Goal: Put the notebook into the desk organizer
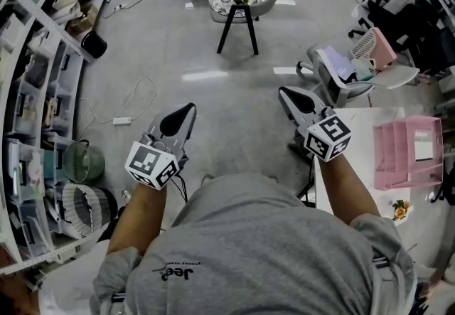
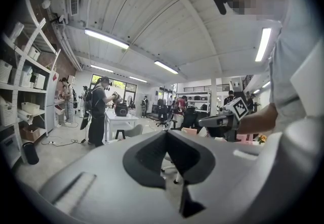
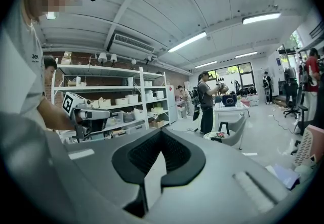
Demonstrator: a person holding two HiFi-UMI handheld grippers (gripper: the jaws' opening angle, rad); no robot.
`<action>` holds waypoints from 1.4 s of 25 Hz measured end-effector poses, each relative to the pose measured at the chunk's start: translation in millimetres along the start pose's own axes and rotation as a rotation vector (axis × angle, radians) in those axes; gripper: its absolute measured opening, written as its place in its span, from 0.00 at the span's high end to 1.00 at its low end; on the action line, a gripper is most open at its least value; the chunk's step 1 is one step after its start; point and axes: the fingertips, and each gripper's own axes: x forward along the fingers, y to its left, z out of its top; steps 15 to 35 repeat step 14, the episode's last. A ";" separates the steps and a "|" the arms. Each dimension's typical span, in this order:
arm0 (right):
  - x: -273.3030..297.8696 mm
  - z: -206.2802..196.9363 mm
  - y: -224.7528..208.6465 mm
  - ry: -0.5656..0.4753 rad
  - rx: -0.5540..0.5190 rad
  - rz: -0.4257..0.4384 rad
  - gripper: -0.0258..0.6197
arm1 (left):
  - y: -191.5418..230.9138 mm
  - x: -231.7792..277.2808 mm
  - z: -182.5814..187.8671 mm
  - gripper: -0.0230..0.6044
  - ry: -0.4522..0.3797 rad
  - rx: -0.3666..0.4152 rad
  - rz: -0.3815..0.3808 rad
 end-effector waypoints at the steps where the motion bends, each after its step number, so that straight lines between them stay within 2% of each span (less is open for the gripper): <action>1: 0.2 0.0 0.3 0.001 0.000 -0.001 0.96 | 0.8 -0.3 0.3 0.87 0.000 0.000 0.000; 35: -4.3 0.4 -3.0 0.002 -0.001 -0.006 0.96 | -4.9 5.9 1.6 0.87 0.001 -0.005 -0.013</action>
